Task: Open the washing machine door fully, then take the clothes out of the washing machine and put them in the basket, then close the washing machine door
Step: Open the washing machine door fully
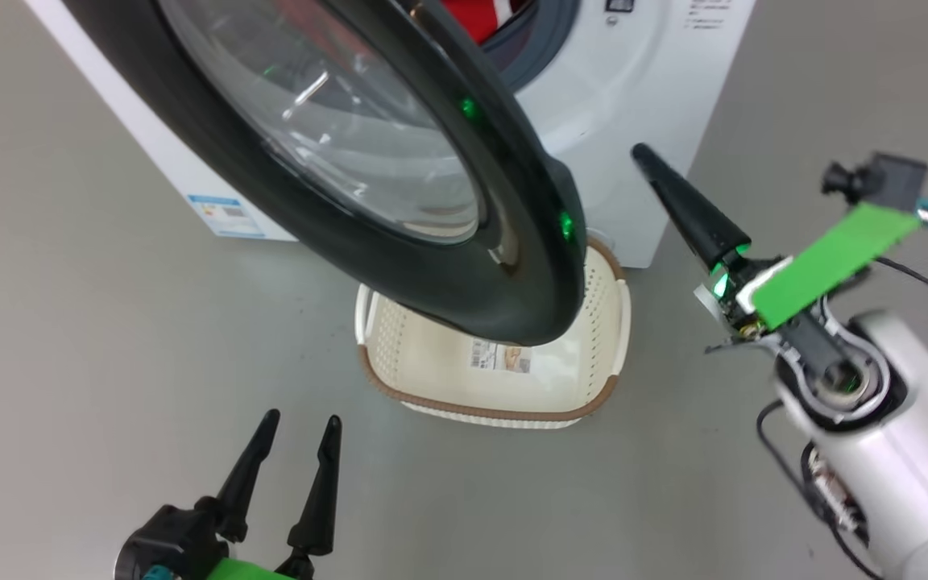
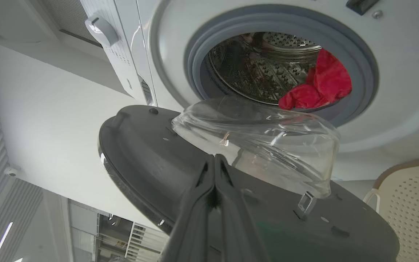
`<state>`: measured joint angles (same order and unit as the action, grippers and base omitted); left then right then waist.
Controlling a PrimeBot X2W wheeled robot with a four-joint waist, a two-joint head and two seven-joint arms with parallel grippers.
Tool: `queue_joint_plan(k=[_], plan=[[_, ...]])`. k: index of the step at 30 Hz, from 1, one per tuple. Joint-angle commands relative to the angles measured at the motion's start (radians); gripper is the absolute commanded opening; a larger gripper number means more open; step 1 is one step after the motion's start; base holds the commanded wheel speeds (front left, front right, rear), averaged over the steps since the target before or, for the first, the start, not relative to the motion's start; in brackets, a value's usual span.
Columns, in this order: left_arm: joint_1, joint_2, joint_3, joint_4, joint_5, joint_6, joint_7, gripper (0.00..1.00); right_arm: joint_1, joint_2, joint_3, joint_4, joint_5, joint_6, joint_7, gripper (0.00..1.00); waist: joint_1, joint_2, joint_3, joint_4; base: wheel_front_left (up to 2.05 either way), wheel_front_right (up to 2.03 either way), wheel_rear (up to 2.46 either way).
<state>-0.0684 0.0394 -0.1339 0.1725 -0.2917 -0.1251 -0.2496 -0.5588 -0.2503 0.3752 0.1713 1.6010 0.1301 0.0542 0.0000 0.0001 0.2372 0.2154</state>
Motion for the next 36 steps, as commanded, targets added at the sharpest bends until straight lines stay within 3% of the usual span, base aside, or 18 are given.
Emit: queue_joint_plan(k=[1,3,7,15,22,36], plan=[[-0.025,0.011,0.026,-0.017,-0.011,-0.006,-0.012,1.0,-0.028,-0.003,0.01,-0.009,0.038,0.001,0.051,0.0,0.0,-0.0001,0.015,0.017,0.0,0.0,0.0],[-0.031,0.011,0.023,-0.014,-0.016,-0.006,-0.012,1.0,-0.072,-0.009,-0.016,0.038,0.124,0.001,0.207,0.0,0.0,-0.0001,0.023,0.026,0.0,0.0,0.0],[-0.034,0.011,0.019,-0.013,-0.021,-0.006,-0.012,1.0,-0.134,-0.015,-0.037,0.153,0.197,0.001,0.409,0.0,0.0,-0.0001,0.032,0.036,0.0,0.0,0.0],[-0.042,0.011,-0.006,-0.011,-0.035,-0.006,-0.012,1.0,-0.249,-0.003,-0.05,0.333,0.257,0.001,0.649,0.0,0.0,-0.0001,0.054,0.063,0.0,0.0,0.0],[-0.04,0.011,-0.01,-0.004,-0.048,-0.006,-0.012,1.0,-0.268,0.023,-0.035,0.395,0.254,0.001,0.751,0.0,0.0,-0.0001,0.05,0.093,0.0,0.0,0.0],[-0.006,0.011,-0.003,-0.001,-0.053,-0.006,-0.012,1.0,-0.202,0.08,-0.05,0.404,0.212,0.001,0.814,0.0,0.0,-0.0001,-0.01,0.144,0.0,0.0,0.0]])
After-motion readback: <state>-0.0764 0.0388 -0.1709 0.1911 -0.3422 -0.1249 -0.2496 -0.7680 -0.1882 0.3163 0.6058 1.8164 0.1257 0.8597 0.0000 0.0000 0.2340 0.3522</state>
